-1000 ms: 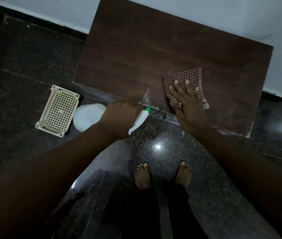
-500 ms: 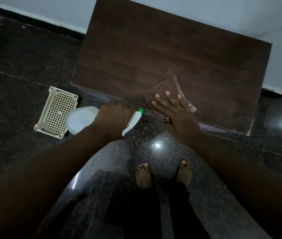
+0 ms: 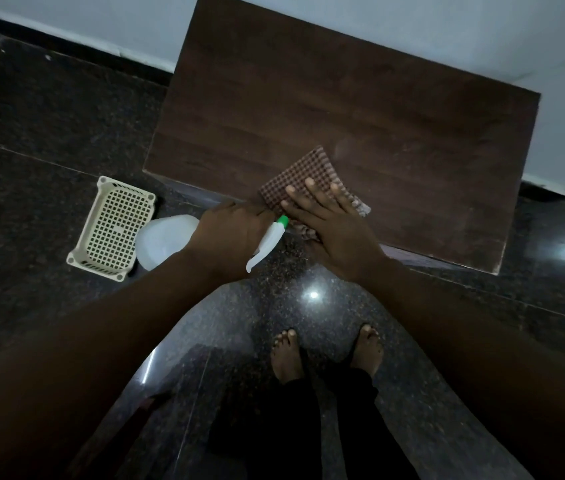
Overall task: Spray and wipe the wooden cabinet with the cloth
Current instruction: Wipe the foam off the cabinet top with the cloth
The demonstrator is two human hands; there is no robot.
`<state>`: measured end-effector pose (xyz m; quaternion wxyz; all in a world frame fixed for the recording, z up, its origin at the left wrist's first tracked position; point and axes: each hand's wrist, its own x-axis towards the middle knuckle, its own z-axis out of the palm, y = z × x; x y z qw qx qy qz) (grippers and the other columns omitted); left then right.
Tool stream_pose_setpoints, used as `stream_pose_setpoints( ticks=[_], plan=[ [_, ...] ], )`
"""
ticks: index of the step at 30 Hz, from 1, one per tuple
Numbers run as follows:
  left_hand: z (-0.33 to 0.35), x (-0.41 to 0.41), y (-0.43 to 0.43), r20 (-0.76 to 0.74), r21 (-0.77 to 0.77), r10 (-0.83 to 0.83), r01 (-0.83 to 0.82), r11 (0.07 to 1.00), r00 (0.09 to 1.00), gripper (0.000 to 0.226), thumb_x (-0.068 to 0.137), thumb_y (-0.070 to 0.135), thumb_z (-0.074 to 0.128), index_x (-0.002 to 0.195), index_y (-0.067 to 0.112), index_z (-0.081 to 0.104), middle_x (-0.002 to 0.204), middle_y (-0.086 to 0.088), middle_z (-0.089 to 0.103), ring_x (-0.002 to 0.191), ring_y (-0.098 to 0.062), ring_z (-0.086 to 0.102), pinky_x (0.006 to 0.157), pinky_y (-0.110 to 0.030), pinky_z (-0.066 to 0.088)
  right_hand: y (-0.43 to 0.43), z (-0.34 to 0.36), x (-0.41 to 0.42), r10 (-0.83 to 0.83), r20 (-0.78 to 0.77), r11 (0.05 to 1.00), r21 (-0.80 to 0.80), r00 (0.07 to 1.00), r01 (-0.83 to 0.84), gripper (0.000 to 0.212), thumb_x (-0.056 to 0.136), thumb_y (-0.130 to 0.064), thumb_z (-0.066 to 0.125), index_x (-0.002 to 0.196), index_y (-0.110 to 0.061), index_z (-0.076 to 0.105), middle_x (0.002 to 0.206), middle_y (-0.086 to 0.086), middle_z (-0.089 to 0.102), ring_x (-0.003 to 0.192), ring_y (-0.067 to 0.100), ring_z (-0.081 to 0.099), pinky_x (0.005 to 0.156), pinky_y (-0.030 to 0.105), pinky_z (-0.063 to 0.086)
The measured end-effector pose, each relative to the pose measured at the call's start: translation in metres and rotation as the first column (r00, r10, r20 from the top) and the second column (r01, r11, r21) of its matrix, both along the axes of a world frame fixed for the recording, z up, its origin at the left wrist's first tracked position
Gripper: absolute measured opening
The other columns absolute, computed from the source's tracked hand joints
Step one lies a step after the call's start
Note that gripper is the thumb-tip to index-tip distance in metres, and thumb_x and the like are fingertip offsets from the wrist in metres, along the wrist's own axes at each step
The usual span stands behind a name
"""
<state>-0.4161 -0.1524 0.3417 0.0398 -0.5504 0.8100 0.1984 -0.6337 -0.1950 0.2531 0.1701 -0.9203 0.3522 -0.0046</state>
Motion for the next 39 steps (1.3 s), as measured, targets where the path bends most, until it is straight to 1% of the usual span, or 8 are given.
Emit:
stream_pose_setpoints(
  ticks=[3, 6, 9, 16, 23, 30, 35, 39],
  plan=[
    [0.003, -0.002, -0.004, 0.037, 0.004, -0.009, 0.009, 1.000, 0.999, 0.035, 0.075, 0.030, 0.032, 0.082, 0.007, 0.058, 0.076, -0.014, 0.064, 0.063, -0.036, 0.058, 0.059, -0.033, 0.044, -0.005, 0.000, -0.029, -0.204, 0.016, 0.979, 0.016, 0.979, 0.204, 0.055, 0.101, -0.030, 0.042, 0.154, -0.030, 0.027, 0.163, -0.007, 0.019, 0.153, 0.018, 0.003, 0.124, 0.049, 0.006],
    [0.009, -0.009, -0.008, 0.082, 0.028, -0.025, 0.023, 0.999, 0.996, 0.026, 0.063, 0.015, 0.066, 0.087, 0.007, 0.059, 0.079, -0.016, 0.065, 0.063, -0.037, 0.059, 0.060, -0.031, 0.042, -0.027, 0.002, -0.038, -0.396, 0.022, 0.918, 0.038, 0.918, 0.395, 0.050, 0.104, -0.033, 0.037, 0.153, -0.030, 0.027, 0.163, -0.008, 0.018, 0.153, 0.019, 0.003, 0.124, 0.047, 0.002],
    [0.009, -0.015, -0.012, 0.125, 0.026, -0.045, 0.042, 0.999, 0.991, 0.036, 0.059, 0.015, 0.074, 0.091, 0.007, 0.060, 0.081, -0.017, 0.067, 0.065, -0.037, 0.060, 0.062, -0.031, 0.041, -0.044, 0.002, -0.021, -0.408, 0.013, 0.913, 0.034, 0.913, 0.407, 0.053, 0.102, -0.033, 0.038, 0.154, -0.029, 0.026, 0.164, -0.008, 0.017, 0.153, 0.023, 0.003, 0.123, 0.049, 0.000],
    [0.004, -0.041, -0.006, 0.131, -0.049, -0.098, 0.105, 0.993, 0.987, 0.032, 0.075, 0.025, 0.061, 0.103, 0.009, 0.060, 0.089, -0.016, 0.067, 0.074, -0.035, 0.061, 0.068, -0.033, 0.040, 0.007, -0.001, -0.065, -0.171, -0.031, 0.985, -0.001, 0.985, 0.171, 0.054, 0.102, -0.031, 0.035, 0.155, -0.030, 0.023, 0.164, -0.009, 0.017, 0.153, 0.016, 0.002, 0.124, 0.047, 0.003],
    [0.021, -0.098, 0.006, -0.003, -0.106, -0.109, 0.108, 0.989, 0.994, 0.056, 0.077, 0.034, 0.020, 0.093, 0.005, 0.066, 0.079, -0.016, 0.068, 0.063, -0.038, 0.061, 0.062, -0.034, 0.048, 0.035, 0.003, -0.142, -0.552, 0.016, 0.834, 0.008, 0.834, 0.552, 0.051, 0.103, -0.032, 0.035, 0.153, -0.028, 0.029, 0.163, -0.007, 0.020, 0.153, 0.019, 0.006, 0.124, 0.044, 0.001],
    [0.012, -0.146, 0.008, 0.098, -0.011, -0.182, 0.184, 0.983, 0.978, 0.038, 0.073, 0.024, 0.062, 0.107, 0.007, 0.061, 0.099, -0.016, 0.067, 0.085, -0.036, 0.062, 0.079, -0.039, 0.046, 0.067, -0.003, -0.169, -0.352, -0.029, 0.936, -0.035, 0.936, 0.351, 0.062, 0.098, -0.027, 0.045, 0.155, -0.028, 0.021, 0.164, -0.008, 0.014, 0.153, 0.019, 0.001, 0.122, 0.053, 0.010],
    [0.017, -0.182, 0.004, 0.057, -0.044, -0.206, 0.209, 0.977, 0.977, 0.047, 0.081, 0.036, 0.025, 0.091, 0.006, 0.060, 0.082, -0.016, 0.067, 0.069, -0.039, 0.061, 0.065, -0.037, 0.044, 0.057, 0.004, -0.212, -0.522, 0.008, 0.853, 0.016, 0.853, 0.522, 0.052, 0.102, -0.026, 0.041, 0.153, -0.026, 0.030, 0.163, -0.005, 0.020, 0.153, 0.020, 0.007, 0.123, 0.051, 0.008],
    [0.014, -0.197, 0.000, 0.129, 0.029, -0.240, 0.239, 0.971, 0.962, 0.037, 0.065, 0.024, 0.069, 0.098, 0.009, 0.061, 0.087, -0.013, 0.068, 0.071, -0.036, 0.061, 0.065, -0.033, 0.043, 0.044, 0.007, -0.213, -0.589, 0.038, 0.808, 0.054, 0.808, 0.586, 0.055, 0.099, -0.026, 0.041, 0.153, -0.024, 0.029, 0.163, -0.003, 0.019, 0.153, 0.023, 0.005, 0.124, 0.046, 0.001]
  ],
)
